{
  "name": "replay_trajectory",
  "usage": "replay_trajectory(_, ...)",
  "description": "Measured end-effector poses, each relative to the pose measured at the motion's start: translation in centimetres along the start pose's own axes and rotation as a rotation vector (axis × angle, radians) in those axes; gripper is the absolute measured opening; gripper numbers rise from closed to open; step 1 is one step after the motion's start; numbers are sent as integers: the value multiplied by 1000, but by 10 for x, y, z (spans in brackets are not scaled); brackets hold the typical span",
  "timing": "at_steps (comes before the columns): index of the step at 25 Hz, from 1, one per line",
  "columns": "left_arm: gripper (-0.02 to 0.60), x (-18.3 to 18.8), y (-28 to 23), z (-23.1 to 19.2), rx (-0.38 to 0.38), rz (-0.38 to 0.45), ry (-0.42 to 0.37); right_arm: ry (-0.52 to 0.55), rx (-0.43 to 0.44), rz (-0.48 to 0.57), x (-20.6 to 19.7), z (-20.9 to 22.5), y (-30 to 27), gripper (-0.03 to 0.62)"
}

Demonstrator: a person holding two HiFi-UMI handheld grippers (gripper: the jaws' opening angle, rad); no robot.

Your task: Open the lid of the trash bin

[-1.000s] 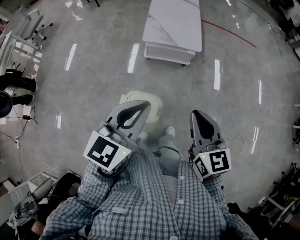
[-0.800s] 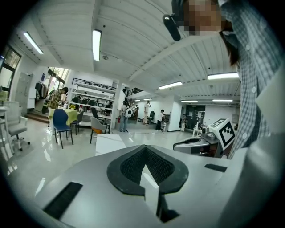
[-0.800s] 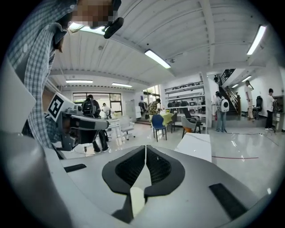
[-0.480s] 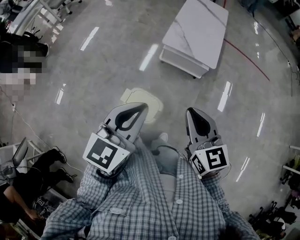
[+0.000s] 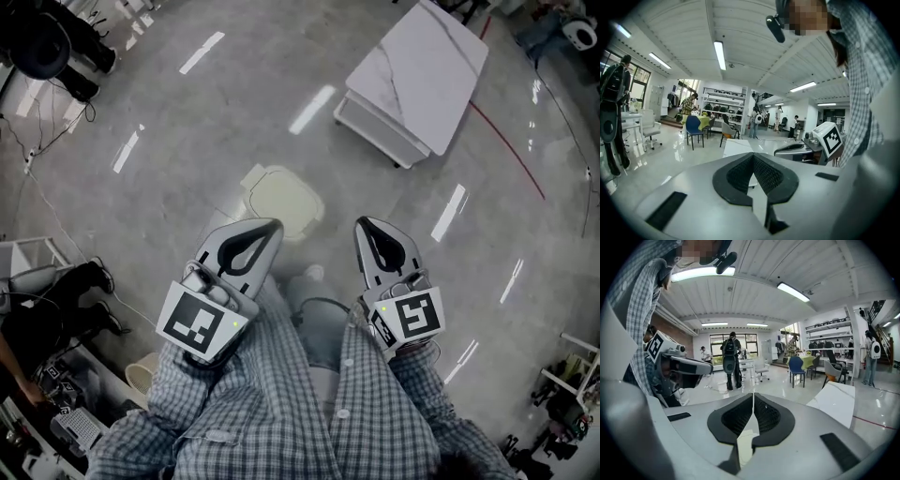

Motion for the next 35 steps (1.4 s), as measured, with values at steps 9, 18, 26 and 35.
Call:
replay_trajectory(9,5,-51,-1,-8,20,-57,82,-32,-25,-34,-45,1,-21,25)
replay_trajectory(18,5,-107,-4,-29,5,-126,120,17,-40,-95,-98,-2,-38,25)
replay_trajectory(26,5,-159,-15,-39,-17,-199,110,15,4,-148,-161,-18,-69,25)
replay_trajectory(35,5,-194,-15,-43,0,-235,160,21,9,-177,-209,-24,-95,25)
Point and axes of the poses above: the fingertips, and each gripper's own axes: y backward along the fingers, z to its right, x out of its top, the point moved 1 cm from there along y, backward along the fingers, and after that the axes turned 12 degrees about -x, right-handed, at the moved point
